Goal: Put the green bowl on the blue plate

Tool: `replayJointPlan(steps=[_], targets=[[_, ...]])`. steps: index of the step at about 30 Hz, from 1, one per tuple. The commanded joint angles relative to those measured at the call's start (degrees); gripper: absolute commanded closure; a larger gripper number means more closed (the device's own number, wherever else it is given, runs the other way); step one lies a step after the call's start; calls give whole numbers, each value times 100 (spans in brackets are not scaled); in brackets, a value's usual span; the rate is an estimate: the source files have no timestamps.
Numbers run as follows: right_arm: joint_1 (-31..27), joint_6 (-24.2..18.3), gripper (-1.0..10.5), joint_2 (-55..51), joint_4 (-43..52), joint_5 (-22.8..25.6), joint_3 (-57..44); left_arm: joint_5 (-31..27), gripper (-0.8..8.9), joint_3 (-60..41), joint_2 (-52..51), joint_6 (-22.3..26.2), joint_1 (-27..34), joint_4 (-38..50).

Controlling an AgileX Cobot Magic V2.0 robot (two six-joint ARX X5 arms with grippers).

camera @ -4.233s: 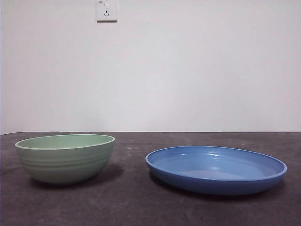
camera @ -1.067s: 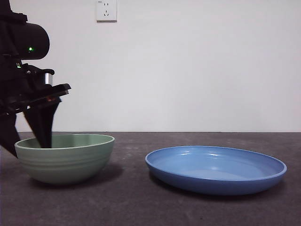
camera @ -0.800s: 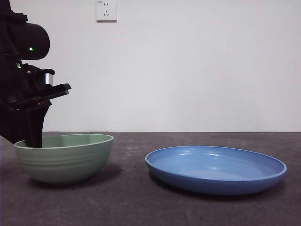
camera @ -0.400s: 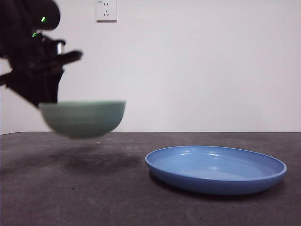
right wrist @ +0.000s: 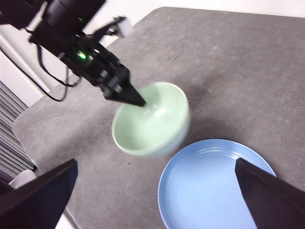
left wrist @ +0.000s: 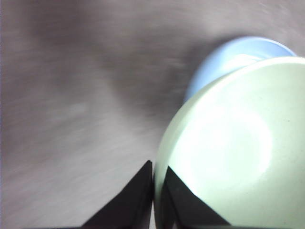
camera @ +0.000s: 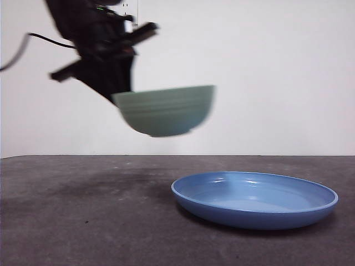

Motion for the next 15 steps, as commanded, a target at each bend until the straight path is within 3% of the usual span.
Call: replayJointPlan(steps=[1,7,15], targets=[[37,57,327,24,31,-9,98,-2,796,293,409,-170,-350,98],[37,57,327,24,39,-9,98,-2,796,1023,1325,-293,-918,232],[37,57,327,24,39,-11,98,-2,796,2039,2444,-236,-1152,26]])
